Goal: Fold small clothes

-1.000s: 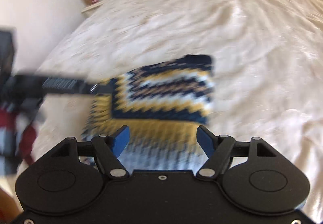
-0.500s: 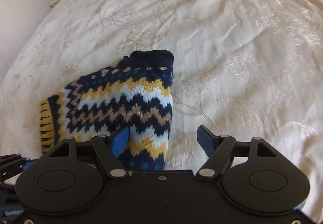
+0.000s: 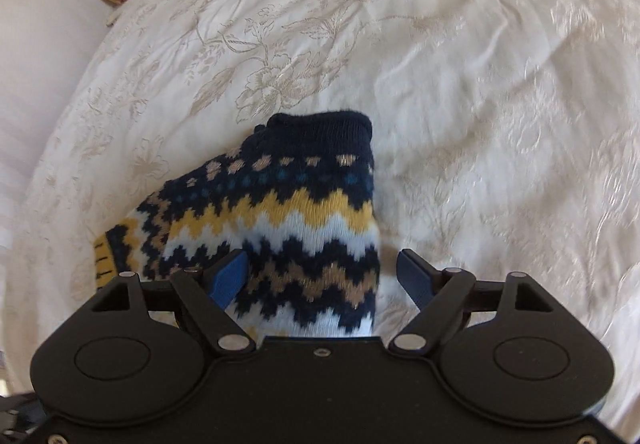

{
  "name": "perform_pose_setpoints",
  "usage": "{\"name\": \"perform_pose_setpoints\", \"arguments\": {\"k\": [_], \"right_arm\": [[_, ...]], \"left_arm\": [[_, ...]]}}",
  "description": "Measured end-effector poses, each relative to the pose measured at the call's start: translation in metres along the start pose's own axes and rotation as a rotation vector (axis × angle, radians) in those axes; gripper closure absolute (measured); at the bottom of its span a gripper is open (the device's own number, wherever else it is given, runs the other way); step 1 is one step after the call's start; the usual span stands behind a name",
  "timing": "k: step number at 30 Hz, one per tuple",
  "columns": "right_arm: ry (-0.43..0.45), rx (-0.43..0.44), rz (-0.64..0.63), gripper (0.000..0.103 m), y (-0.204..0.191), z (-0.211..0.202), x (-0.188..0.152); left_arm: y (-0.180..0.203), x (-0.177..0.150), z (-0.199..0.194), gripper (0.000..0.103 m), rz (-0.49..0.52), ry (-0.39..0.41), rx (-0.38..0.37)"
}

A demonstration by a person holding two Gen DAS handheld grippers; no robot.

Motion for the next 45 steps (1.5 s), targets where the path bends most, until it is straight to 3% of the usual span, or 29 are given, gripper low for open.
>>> {"name": "perform_pose_setpoints", "arguments": {"k": [3, 6, 13, 14, 17, 19, 25, 31, 35, 38, 40, 42, 45], "right_arm": [[-0.015, 0.049, 0.029, 0.02, 0.006, -0.003, -0.011], [-0.03, 0.099, 0.074, 0.02, 0.011, -0.005, -0.018], [-0.065, 0.17, 0.106, 0.018, 0.013, -0.005, -0.027], [-0.073, 0.179, 0.107, 0.019, 0.011, -0.005, -0.028], [-0.074, 0.171, 0.071, 0.042, 0.007, -0.009, -0.031], [-0.072, 0.183, 0.066, 0.051, 0.005, -0.016, -0.032], [-0.061, 0.173, 0.039, 0.055, 0.011, -0.049, -0.039], [-0.066, 0.118, 0.065, 0.055, 0.057, -0.098, -0.069], [-0.07, 0.063, 0.05, 0.052, 0.09, -0.124, -0.093], [-0.063, 0.002, 0.026, 0.044, 0.108, -0.13, -0.107], [-0.041, -0.004, 0.033, 0.04, 0.116, -0.136, -0.111], [-0.013, 0.011, 0.049, 0.03, 0.119, -0.144, -0.113], [0.021, 0.022, 0.036, 0.028, 0.121, -0.154, -0.117]], "left_arm": [[-0.011, -0.012, 0.008, 0.048, -0.055, -0.026, -0.02], [-0.008, -0.01, 0.014, 0.046, -0.085, -0.002, -0.101], [-0.001, 0.0, 0.047, 0.039, -0.119, -0.049, -0.233], [-0.002, 0.001, 0.048, 0.04, -0.135, -0.045, -0.258], [-0.001, 0.003, 0.045, 0.061, -0.166, -0.04, -0.331], [0.006, 0.004, 0.04, 0.061, -0.15, -0.031, -0.359], [0.047, -0.011, 0.027, 0.061, -0.103, -0.025, -0.408], [0.111, -0.053, 0.033, 0.061, -0.06, -0.067, -0.427], [0.14, -0.084, 0.043, 0.06, -0.046, -0.105, -0.385], [0.143, -0.098, 0.05, 0.061, -0.02, -0.106, -0.235], [0.14, -0.103, 0.048, 0.06, -0.044, -0.087, -0.183], [0.137, -0.109, 0.035, 0.059, -0.055, -0.044, -0.129], [0.137, -0.107, 0.015, 0.059, -0.005, 0.015, -0.033]]}}
Point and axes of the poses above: each gripper's, at about its wrist camera, not at the fingertips, and z roughly the way its jaws point, y to its right, x to its top, the point moved 6 cm from there along z, roughly the way its jaws point, and after that the axes turned 12 degrees about z, right-handed, at the moved point
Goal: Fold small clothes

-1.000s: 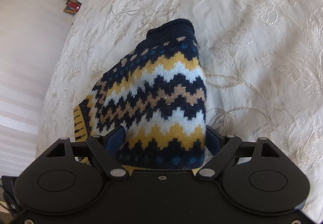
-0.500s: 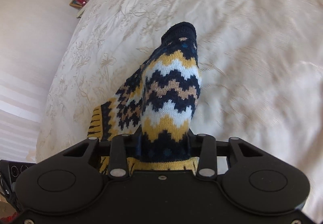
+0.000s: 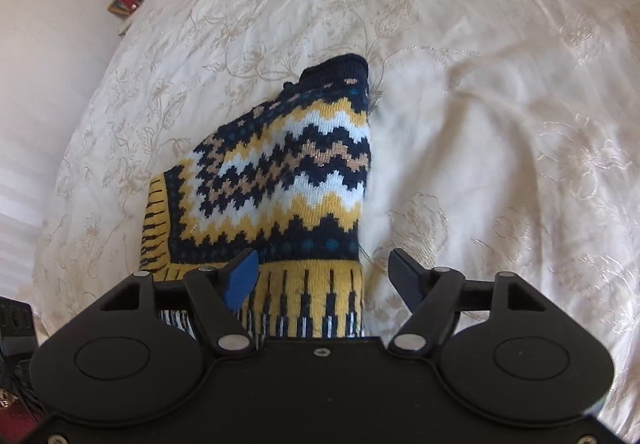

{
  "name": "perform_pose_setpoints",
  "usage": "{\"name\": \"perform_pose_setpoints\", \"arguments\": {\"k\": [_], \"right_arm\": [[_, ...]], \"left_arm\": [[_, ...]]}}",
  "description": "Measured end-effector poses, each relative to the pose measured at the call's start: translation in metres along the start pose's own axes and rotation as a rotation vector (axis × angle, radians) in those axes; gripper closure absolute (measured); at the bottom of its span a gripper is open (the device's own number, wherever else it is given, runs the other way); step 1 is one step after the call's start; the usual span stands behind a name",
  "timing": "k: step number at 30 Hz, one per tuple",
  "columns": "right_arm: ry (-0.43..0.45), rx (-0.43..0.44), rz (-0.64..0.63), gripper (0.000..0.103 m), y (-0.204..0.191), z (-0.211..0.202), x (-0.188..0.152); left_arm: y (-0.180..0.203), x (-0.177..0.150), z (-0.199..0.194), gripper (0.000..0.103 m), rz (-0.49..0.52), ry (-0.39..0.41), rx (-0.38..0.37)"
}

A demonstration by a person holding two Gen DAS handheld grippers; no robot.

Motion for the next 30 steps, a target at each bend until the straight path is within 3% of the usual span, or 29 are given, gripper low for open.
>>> {"name": "perform_pose_setpoints", "arguments": {"k": [6, 11, 18, 21, 24, 30], "right_arm": [[0.031, 0.017, -0.011, 0.025, 0.009, -0.01, -0.004], [0.034, 0.01, -0.035, 0.024, 0.016, -0.014, -0.003], [0.008, -0.005, -0.076, 0.019, 0.018, -0.005, 0.001], [-0.021, -0.034, -0.091, 0.018, 0.022, 0.008, 0.0], [-0.054, -0.097, -0.117, 0.014, 0.028, 0.025, -0.001], [-0.067, -0.129, -0.153, 0.007, 0.029, 0.034, 0.0]], "left_arm": [[0.007, 0.018, -0.043, 0.059, 0.087, 0.147, 0.125], [0.037, 0.041, -0.033, 0.058, 0.14, 0.218, 0.172], [0.023, 0.044, -0.004, 0.058, 0.115, 0.178, 0.261], [0.006, 0.038, 0.008, 0.055, 0.105, 0.115, 0.308], [-0.006, 0.033, 0.018, 0.044, 0.089, 0.076, 0.305], [-0.009, 0.033, 0.02, 0.039, 0.069, 0.062, 0.307]]}}
Point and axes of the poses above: each gripper's, at about its wrist camera, not at the fingertips, and z roughly the way its jaws point, y to its right, x to its top, the point moved 6 cm from there along z, roughly the way its jaws point, and after that the axes turned 12 degrees about z, right-handed, at the moved point
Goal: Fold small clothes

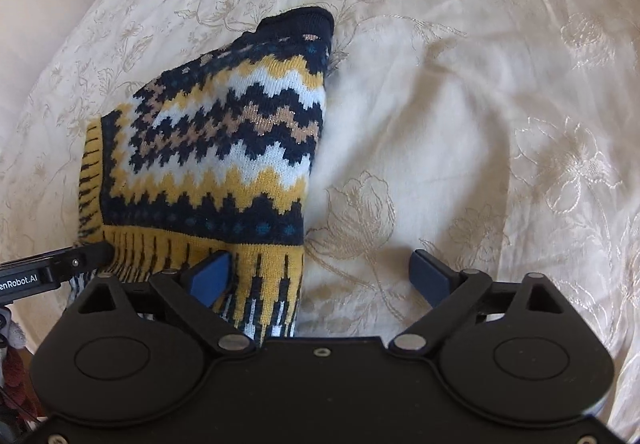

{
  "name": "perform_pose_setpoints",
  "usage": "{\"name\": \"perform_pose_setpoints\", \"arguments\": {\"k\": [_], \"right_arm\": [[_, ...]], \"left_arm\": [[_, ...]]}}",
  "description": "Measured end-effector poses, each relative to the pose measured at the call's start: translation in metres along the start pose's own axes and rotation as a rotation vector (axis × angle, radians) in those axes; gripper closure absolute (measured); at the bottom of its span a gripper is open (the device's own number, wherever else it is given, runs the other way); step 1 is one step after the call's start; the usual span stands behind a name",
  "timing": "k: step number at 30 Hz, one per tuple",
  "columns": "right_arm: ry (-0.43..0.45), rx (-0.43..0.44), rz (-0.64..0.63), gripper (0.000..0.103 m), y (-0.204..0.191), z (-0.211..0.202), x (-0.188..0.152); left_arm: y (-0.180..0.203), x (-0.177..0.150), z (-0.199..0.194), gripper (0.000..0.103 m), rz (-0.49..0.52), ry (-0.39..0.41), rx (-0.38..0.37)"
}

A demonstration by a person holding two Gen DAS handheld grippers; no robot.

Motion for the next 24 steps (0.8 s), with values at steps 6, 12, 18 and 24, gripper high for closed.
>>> {"name": "perform_pose_setpoints", "arguments": {"k": [6, 12, 18, 24], "right_arm": [[0.049, 0.053, 0.024, 0.004, 0.001, -0.021, 0.002], [0.119, 0.121, 0.003, 0.0, -0.006, -0.055, -0.004], [0.214, 0.107, -0.081, 0.0, -0.024, -0.087, -0.01], [0.293, 0.077, -0.131, 0.0, -0.035, -0.113, -0.019]], "left_arm": [[0.004, 0.002, -0.025, 0.02, 0.035, 0.065, 0.041], [0.015, 0.0, -0.056, 0.0, 0.029, 0.145, 0.097], [0.026, 0.002, -0.081, 0.0, 0.051, 0.171, 0.14], [0.038, 0.002, -0.102, 0.0, 0.102, 0.175, 0.125]]}}
Point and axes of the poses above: each gripper's, at about its wrist camera, not at the fingertips, and z roughly the way its jaws point, y to its right, x to its top, the point moved 6 cm from there along z, roughly the way its jaws point, and after that the axes turned 12 degrees about z, right-handed, at the moved point
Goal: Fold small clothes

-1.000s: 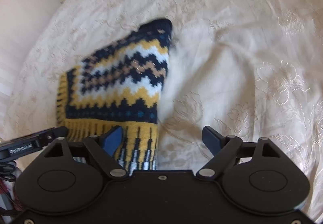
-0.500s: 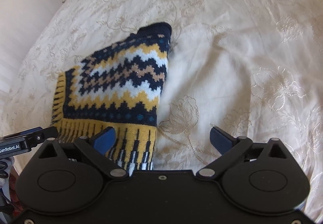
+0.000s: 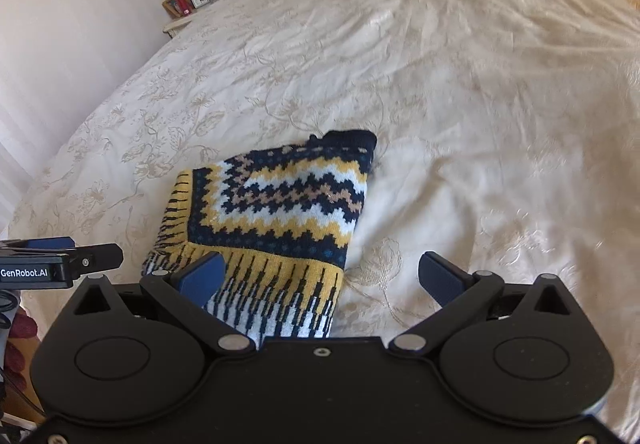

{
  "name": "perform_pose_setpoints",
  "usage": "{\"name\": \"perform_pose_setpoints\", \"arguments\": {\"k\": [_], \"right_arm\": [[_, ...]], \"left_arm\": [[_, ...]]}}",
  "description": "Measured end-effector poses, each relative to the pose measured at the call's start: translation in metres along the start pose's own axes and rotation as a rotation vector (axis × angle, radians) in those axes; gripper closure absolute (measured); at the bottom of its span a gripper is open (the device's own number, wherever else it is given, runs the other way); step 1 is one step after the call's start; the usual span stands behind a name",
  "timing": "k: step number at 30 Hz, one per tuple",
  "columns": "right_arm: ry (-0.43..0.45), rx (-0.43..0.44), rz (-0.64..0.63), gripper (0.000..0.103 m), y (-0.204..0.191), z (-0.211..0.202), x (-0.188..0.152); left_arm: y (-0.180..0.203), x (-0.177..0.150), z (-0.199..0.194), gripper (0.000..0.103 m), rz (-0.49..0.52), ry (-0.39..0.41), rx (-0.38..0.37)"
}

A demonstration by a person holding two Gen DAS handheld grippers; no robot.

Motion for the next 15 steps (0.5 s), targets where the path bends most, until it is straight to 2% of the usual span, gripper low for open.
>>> {"name": "perform_pose_setpoints", "arguments": {"k": [3, 9, 15], "right_arm": [[0.015, -0.007, 0.01, 0.0, -0.004, -0.01, -0.004], [0.058, -0.007, 0.033, 0.0, -0.016, -0.029, -0.017], [0.098, -0.034, 0.074, 0.0, -0.027, -0.047, -0.031]], "left_arm": [[0.001, 0.002, -0.012, 0.001, 0.018, 0.006, 0.021], [-0.001, 0.002, -0.03, 0.002, 0.035, 0.012, 0.006], [-0.009, -0.006, -0.048, 0.002, 0.015, 0.023, 0.024]]}}
Point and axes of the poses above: each gripper's, at about its wrist camera, not at the fingertips, and z roughly the way its jaws point, y to its right, x to its top, the point moved 6 cm from there along z, roughly the way its jaws point, and after that the axes turned 12 degrees about z, right-handed, at the moved point
